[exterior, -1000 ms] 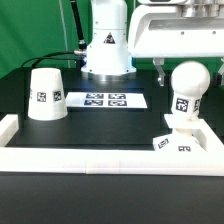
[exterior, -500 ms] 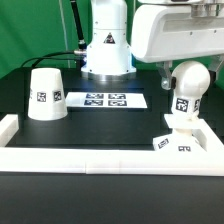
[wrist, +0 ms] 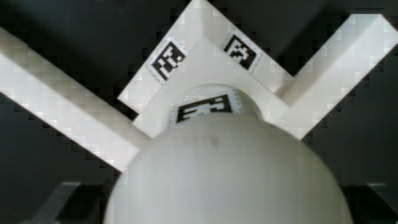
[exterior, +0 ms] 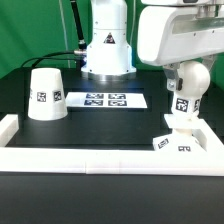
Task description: Assemble lamp
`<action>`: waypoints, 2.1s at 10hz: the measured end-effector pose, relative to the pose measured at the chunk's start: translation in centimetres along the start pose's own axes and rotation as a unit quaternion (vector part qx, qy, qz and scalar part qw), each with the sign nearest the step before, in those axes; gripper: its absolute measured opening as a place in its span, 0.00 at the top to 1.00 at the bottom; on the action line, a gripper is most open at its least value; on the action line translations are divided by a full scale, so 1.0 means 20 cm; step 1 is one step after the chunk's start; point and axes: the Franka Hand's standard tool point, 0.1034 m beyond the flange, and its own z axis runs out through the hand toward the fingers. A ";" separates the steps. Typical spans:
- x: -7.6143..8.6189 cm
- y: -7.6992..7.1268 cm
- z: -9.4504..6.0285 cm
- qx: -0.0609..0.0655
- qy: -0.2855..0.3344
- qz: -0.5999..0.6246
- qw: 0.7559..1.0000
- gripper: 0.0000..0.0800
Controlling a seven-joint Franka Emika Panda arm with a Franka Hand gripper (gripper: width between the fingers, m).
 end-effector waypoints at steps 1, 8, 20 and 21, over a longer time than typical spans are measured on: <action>0.00 0.00 0.00 0.000 0.000 0.003 1.000 0.28; -0.03 0.00 0.00 0.009 0.018 0.291 0.957 0.28; -0.02 -0.03 0.01 0.052 0.003 0.765 0.642 0.28; -0.01 -0.02 0.01 0.058 0.001 0.779 0.624 0.28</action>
Offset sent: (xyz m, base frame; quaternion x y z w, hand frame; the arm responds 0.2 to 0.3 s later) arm -0.0132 -0.0072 -0.0013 0.0155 0.0137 0.1751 0.9843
